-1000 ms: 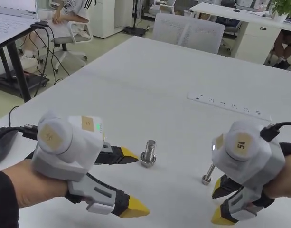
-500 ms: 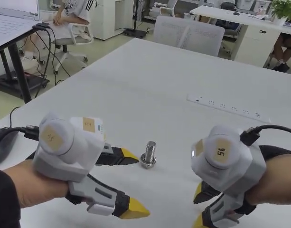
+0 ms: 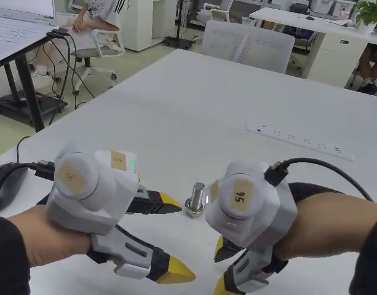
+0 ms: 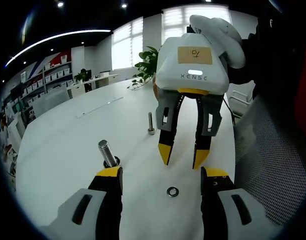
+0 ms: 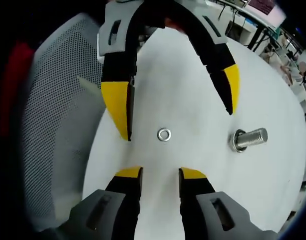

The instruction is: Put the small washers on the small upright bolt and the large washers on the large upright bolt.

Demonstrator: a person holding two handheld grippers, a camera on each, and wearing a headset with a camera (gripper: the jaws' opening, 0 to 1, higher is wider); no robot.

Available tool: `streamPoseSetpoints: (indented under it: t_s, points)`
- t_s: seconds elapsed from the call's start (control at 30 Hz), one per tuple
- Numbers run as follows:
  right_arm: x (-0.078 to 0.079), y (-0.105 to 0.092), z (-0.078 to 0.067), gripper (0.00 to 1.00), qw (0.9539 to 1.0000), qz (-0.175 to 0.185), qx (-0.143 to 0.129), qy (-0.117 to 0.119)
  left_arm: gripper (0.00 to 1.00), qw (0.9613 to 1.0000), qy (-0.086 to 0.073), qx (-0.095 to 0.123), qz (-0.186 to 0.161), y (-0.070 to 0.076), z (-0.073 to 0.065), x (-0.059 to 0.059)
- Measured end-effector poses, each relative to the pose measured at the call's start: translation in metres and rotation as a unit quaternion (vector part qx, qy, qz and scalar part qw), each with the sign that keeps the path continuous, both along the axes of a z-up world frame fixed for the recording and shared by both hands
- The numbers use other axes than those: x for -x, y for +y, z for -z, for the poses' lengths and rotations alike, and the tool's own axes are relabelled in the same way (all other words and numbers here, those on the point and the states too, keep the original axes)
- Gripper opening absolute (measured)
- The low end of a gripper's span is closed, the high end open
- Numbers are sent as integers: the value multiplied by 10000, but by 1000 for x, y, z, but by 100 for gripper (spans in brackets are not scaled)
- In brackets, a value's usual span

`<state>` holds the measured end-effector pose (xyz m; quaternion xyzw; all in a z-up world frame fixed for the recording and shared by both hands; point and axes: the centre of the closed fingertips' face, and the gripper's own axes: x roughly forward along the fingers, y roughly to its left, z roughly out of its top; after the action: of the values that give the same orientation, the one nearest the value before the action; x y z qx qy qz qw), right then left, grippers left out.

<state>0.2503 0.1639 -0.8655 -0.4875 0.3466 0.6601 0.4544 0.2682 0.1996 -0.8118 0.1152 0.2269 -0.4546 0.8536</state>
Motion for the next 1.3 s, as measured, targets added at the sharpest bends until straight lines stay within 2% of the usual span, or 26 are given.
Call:
streamPoseSetpoints:
  t_s: [0.43, 0.63, 0.93, 1.3]
  points:
    - [8, 30, 9, 29, 9995, -310, -52, 104, 63, 10000, 38, -11, 27, -1, 2, 2]
    - [7, 33, 12, 28, 9989, -473, -11, 18, 62, 10000, 49, -24, 2, 1, 2, 2]
    - [6, 38, 11, 26, 9976, -679, -133, -91, 62, 10000, 53, -11, -15, 3, 2, 1]
    - [9, 43, 11, 22, 9961, -842, -240, -79, 63, 10000, 85, 5, 36, 3, 2, 4]
